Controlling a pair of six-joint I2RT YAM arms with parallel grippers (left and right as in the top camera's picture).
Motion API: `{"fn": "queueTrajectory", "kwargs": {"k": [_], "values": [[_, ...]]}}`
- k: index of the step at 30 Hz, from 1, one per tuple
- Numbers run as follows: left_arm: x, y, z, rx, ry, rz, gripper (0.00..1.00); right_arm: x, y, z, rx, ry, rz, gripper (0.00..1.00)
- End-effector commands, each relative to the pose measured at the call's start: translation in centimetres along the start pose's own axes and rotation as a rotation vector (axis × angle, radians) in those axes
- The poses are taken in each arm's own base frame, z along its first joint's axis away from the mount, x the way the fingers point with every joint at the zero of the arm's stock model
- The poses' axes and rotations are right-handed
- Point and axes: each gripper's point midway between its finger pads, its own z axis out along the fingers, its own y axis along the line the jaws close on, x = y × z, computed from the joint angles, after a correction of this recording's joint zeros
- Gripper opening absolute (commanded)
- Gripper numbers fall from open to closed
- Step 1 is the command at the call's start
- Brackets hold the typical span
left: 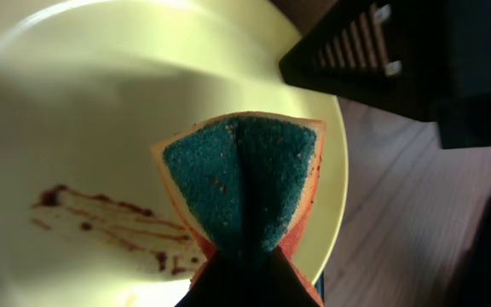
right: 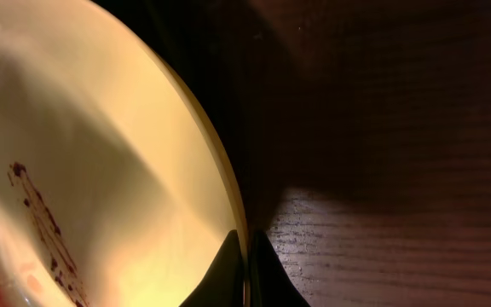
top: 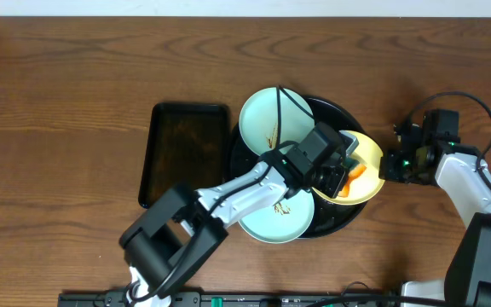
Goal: Clean dirty plates on tray and stack at the side
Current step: 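Scrub the yellow plate with the sponge in the left gripper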
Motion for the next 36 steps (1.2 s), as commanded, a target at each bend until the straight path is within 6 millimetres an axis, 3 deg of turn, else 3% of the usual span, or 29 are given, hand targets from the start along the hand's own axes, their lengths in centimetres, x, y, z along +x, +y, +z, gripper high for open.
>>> {"fn": "queueTrajectory", "kwargs": {"k": [1,6,10,16,25,29,36], "values": [[0.5,-0.5,1.2,0.024,0.016,-0.022,0.08,0.4,-0.2,0.2,0.003,0.013,0.002,0.01],[1.3,0.5,2.6,0.004,0.03,-0.027,0.07,0.4,-0.2,0.2,0.003,0.013,0.002,0.01],[1.2,2.8,3.1,-0.108,0.003,-0.032,0.07,0.6,-0.2,0.2,0.003,0.019,0.004,0.01],[-0.6,6.2,2.2,-0.252,-0.081,-0.046,0.08,1.0,-0.2,0.2,0.003,0.035,0.007,0.01],[-2.5,9.3,0.8,-0.284,-0.134,-0.112,0.1,1.4,-0.2,0.2,0.003,0.052,0.012,0.01],[-2.7,9.2,0.8,-0.272,-0.139,-0.112,0.11,1.5,-0.2,0.2,0.003,0.055,0.013,0.01],[-3.7,5.2,1.6,-0.107,-0.167,-0.058,0.11,1.5,-0.2,0.2,0.003,0.056,0.014,0.01]]}}
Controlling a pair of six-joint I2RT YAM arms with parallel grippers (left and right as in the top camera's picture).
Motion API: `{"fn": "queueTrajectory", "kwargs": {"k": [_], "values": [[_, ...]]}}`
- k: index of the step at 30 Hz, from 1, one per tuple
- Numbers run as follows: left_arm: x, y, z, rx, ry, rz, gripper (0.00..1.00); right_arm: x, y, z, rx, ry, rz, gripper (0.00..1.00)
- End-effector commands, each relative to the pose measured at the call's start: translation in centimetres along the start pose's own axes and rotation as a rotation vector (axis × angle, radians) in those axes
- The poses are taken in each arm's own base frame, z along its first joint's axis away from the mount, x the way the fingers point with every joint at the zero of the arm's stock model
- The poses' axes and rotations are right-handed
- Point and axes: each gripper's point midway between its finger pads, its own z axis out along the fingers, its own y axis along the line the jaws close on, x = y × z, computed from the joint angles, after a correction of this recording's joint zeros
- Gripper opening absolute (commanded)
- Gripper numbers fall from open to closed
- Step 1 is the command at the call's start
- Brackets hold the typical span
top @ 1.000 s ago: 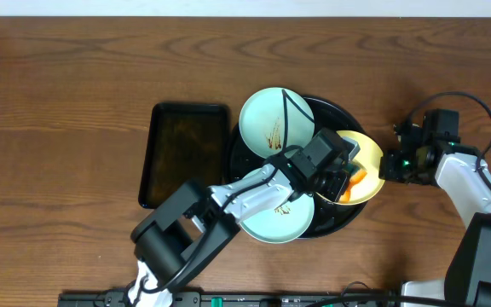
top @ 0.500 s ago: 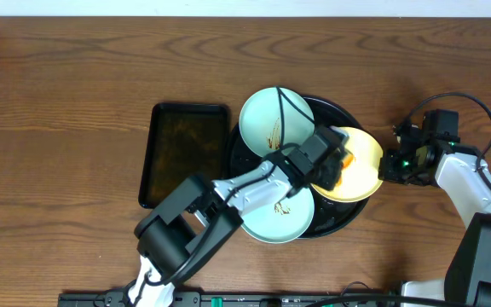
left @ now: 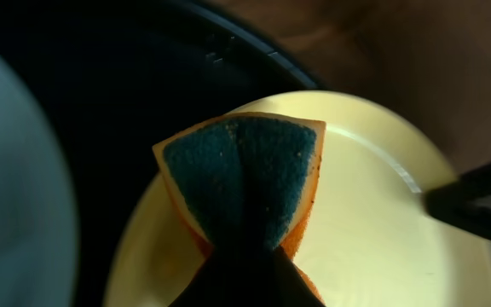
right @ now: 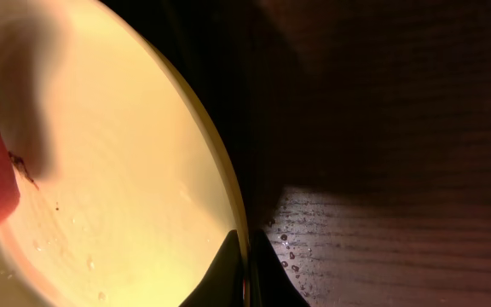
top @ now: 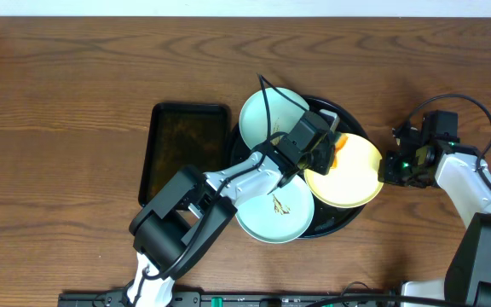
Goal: Clean dirty plates on tray and stack at the side
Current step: 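Scrub the yellow plate with the sponge in the left gripper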
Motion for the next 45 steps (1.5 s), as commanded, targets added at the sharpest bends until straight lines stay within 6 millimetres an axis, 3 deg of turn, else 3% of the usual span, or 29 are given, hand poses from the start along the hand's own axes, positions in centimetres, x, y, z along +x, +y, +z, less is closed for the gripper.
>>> {"fn": "queueTrajectory", "kwargs": {"k": [1,6,12,18,22,33,35,36,39,40,45], "values": [[0.5,-1.6,0.5,0.046,0.012,0.01,0.11,0.5,-0.3,0.2,0.012,0.015,0.0,0.01],[1.1,-0.7,1.0,-0.016,0.015,0.012,0.11,0.6,-0.3,0.2,0.012,0.022,0.001,0.01],[3.6,0.8,1.6,-0.063,0.101,0.014,0.11,0.6,-0.3,0.2,0.012,0.022,0.001,0.01],[4.9,5.0,0.7,-0.283,0.133,0.021,0.1,0.7,-0.3,0.2,0.012,0.022,0.001,0.01],[4.0,4.2,0.1,-0.264,0.116,0.022,0.08,0.7,-0.3,0.2,0.012,0.023,0.002,0.01],[-1.1,0.7,-5.0,-0.207,-0.007,0.034,0.08,0.6,-0.3,0.2,0.012,0.022,0.001,0.02],[-1.5,0.5,-5.8,-0.206,-0.015,0.033,0.08,0.6,-0.3,0.2,0.012,0.022,0.001,0.05],[-1.6,0.6,-6.4,-0.211,-0.012,0.029,0.08,0.6,-0.3,0.2,0.012,0.021,0.001,0.11],[-1.5,2.0,-8.1,-0.25,0.018,0.003,0.08,0.4,-0.3,0.2,0.011,0.013,-0.001,0.37],[-1.4,2.9,-8.9,-0.273,0.036,-0.015,0.08,0.3,-0.3,0.2,0.01,0.009,-0.002,0.4],[-1.2,8.0,-12.9,-0.383,0.088,-0.12,0.08,-0.2,-0.2,0.2,0.002,-0.012,-0.007,0.4]]}}
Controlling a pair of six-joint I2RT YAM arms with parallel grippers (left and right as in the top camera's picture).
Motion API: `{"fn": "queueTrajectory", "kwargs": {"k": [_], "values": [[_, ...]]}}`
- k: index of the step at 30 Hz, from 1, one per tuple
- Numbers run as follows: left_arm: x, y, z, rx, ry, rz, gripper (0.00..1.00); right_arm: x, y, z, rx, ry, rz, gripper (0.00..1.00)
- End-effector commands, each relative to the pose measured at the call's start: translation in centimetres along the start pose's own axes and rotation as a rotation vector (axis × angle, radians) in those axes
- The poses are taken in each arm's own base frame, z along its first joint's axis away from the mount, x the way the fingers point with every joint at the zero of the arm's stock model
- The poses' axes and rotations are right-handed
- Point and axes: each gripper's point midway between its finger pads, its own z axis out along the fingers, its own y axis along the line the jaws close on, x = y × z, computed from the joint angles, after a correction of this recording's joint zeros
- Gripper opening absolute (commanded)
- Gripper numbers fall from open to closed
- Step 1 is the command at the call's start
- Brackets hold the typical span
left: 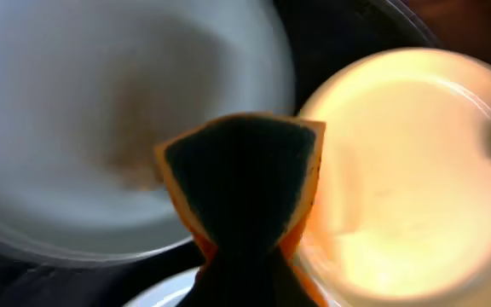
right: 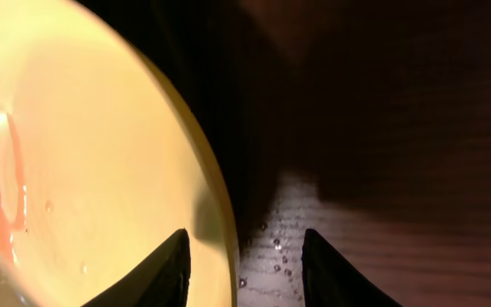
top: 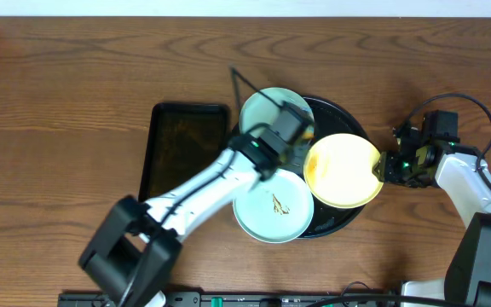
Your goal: Clean dirty plates on tray and stack at the side
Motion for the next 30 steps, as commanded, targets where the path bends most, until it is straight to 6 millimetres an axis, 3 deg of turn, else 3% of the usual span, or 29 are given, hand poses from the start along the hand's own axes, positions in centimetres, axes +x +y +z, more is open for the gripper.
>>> {"fn": "queueTrajectory", "kwargs": {"k": [1,7,11,13,16,19,26,30], "values": [[-1.5,4.6,-2.3,-0.08,-0.023,-0.074,0.08,0.1,0.0,0.2,-0.009,-0.001,0.003,0.39],[-1.2,13.9,-5.3,-0.24,0.013,-0.256,0.08,0.3,0.8,0.4,-0.05,0.002,-0.003,0.38],[0.2,18.4,-6.4,-0.307,0.064,-0.362,0.08,1.0,1.1,1.1,-0.053,0.008,-0.015,0.38],[0.7,19.8,-6.8,-0.317,0.083,-0.405,0.07,1.4,1.0,1.5,-0.052,0.009,-0.01,0.32],[1.4,21.1,-7.3,-0.336,0.1,-0.442,0.08,1.6,0.9,1.8,-0.053,0.003,0.009,0.21],[1.8,21.7,-7.5,-0.346,0.116,-0.46,0.08,1.1,0.9,1.8,-0.054,-0.015,0.022,0.02],[2.0,21.8,-7.6,-0.348,0.122,-0.463,0.08,-0.1,1.0,1.0,-0.044,-0.037,0.019,0.01],[2.0,21.8,-7.6,-0.348,0.122,-0.463,0.08,-1.8,0.1,-1.0,0.038,-0.082,0.011,0.01]]}}
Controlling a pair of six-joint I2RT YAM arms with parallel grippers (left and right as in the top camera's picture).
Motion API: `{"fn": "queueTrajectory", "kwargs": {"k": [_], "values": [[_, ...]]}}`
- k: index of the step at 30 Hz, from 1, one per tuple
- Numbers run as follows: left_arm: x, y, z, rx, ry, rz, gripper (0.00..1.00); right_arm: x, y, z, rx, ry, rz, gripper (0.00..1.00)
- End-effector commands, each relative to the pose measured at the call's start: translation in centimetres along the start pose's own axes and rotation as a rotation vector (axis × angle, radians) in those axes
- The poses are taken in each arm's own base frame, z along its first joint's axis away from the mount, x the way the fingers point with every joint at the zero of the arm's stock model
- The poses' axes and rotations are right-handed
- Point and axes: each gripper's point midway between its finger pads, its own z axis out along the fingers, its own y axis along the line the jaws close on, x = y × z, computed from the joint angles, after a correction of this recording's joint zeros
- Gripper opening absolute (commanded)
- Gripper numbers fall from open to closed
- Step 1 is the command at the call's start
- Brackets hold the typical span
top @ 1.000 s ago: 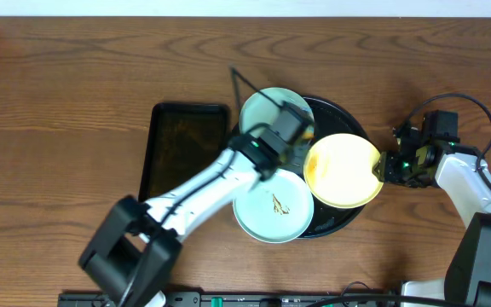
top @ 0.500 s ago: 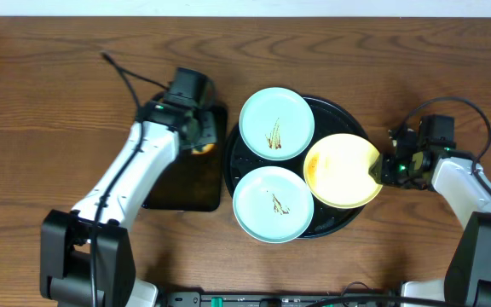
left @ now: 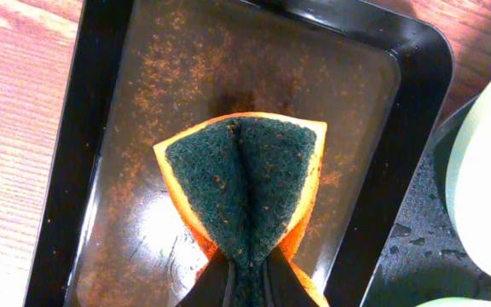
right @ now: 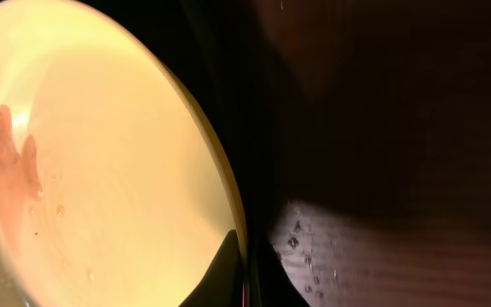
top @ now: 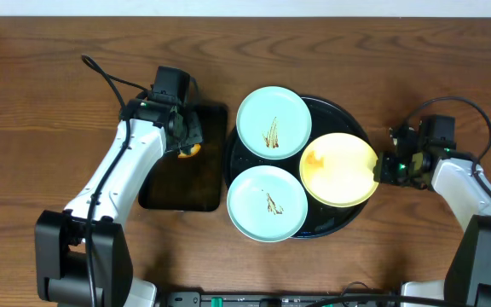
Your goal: Clean dirty plates on tray and stack at the side
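My left gripper [left: 244, 286] is shut on a folded orange sponge [left: 244, 183] with its green scouring face up. It hangs over the black rectangular tray [top: 177, 183] at the left. The yellow plate [top: 339, 169] lies on the right of the round black tray [top: 329, 115] and shows a faint pink smear [right: 7, 158]. My right gripper [right: 247, 269] is shut on its right rim. Two pale blue plates [top: 272, 123] [top: 268, 203] with brown streaks lie on the round tray's left half.
The rectangular tray [left: 143, 128] holds a film of reddish-brown water. Drops of water lie on the wood beside the yellow plate's rim [right: 301, 234]. A black cable [top: 109, 77] trails from the left arm across the table.
My left gripper has moved with the sponge from above the plates on the round tray to above the rectangular tray. My right gripper, then open astride the yellow plate's rim, is now shut on it.
The sponge was over the yellow plate, which bore brown streaks, while my right gripper pinched its rim. Then the sponge was at the plate's far edge and the streaks were mostly gone. Then it was above the blue plates with the right gripper open. Now it is over the rectangular tray.
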Motion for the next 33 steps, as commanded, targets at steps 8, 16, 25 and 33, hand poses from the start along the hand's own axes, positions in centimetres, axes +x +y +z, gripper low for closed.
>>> {"fn": "queueTrajectory", "kwargs": {"k": [8,16,25,33], "values": [[0.1,0.2,-0.2,-0.002,-0.003,0.01,0.08,-5.9,-1.3,-7.7,0.221,-0.252,-0.046,0.01],[0.0,0.2,-0.2,-0.002,-0.004,0.01,0.08,-7.2,-0.5,-11.6,0.451,-0.383,-0.188,0.01],[0.1,0.2,-0.2,-0.002,-0.004,0.01,0.08,-7.5,3.6,-13.0,0.7,-0.466,-0.394,0.01],[0.1,0.2,-0.2,-0.002,-0.003,0.01,0.08,-6.8,8.3,-15.0,0.864,-0.589,-0.527,0.01]]}}
